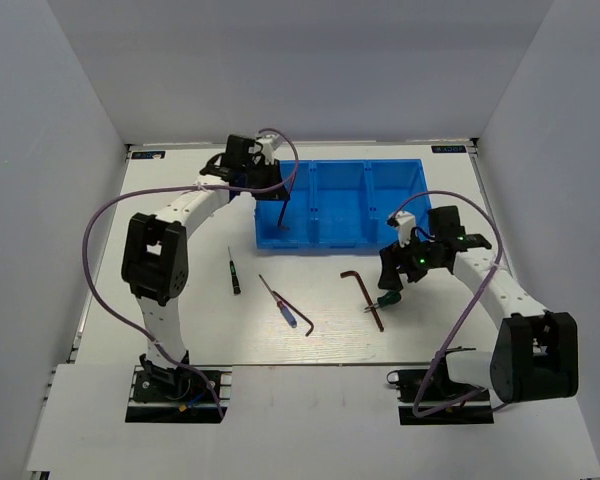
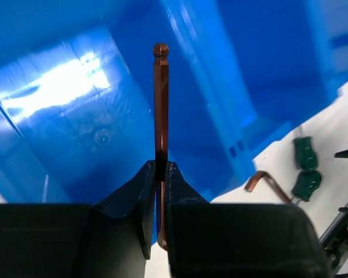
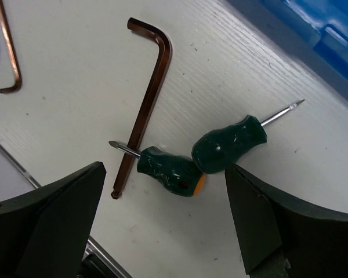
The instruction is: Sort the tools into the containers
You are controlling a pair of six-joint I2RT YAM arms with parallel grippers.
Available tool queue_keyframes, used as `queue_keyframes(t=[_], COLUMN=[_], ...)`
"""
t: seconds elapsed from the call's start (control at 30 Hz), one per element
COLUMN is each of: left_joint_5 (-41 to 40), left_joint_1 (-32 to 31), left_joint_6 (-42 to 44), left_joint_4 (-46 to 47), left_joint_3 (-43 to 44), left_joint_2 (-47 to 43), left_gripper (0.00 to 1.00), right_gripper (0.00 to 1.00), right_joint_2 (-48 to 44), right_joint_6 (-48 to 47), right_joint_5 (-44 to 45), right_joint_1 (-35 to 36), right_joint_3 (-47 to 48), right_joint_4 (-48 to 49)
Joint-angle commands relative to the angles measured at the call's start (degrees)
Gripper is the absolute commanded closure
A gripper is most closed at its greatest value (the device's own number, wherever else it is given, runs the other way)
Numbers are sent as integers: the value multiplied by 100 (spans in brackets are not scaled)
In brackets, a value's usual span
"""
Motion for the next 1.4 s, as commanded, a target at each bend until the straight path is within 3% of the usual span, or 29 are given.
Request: queue_keyframes(t=[0.0, 0.07, 0.1, 0.23, 0.33, 0.5, 0.67, 0.87, 1.03, 1.07, 1.1, 1.37], left_joint_5=[-461, -647, -805, -964, -964, -1096, -1149, -1201, -1307, -1368, -1369, -1755], left_joint_1=[-119, -172, -224, -276, -329, -443, -575, -918, -1252, -1392, -1463, -2157], left_joint_6=[141, 141, 141, 141, 141, 203, 124, -481, -808, -886, -957, -1247], left_joint_4=[-250, -250, -250, -302, -364, -531, -672, -786, -786, -786, -786, -733], left_joint_3=[258, 205, 205, 274, 328, 144, -987, -2394, -2950, -3020, -3021, -3205], left_joint_2=[-116, -116, -64, -124, -325, -1062, -2197, -3252, -3702, -3702, -3702, -3526], left_gripper=[92, 78, 61, 43, 40, 40, 41, 56, 66, 67, 67, 65], right_gripper=[10, 10, 10, 10, 10, 10, 10, 10, 10, 0, 99, 100], right_joint_2=[84, 286, 357, 735, 902, 1069, 1376, 1711, 1869, 1921, 1965, 2098], right_joint_6=[87, 184, 289, 413, 483, 790, 1116, 1599, 1810, 1845, 1872, 2013], right_joint_5=[782, 986, 1257, 1663, 2031, 2103, 2663, 3025, 3781, 3773, 3782, 3290], right_joint_1=[532, 761, 867, 1237, 1562, 1896, 2352, 2748, 3003, 3074, 3066, 3259], right_joint_3=[168, 177, 220, 256, 133, 1, -61, -175, -105, -78, 0, 71], right_joint_4=[353, 661, 818, 1092, 1347, 1689, 1901, 1849, 1612, 1550, 1349, 900])
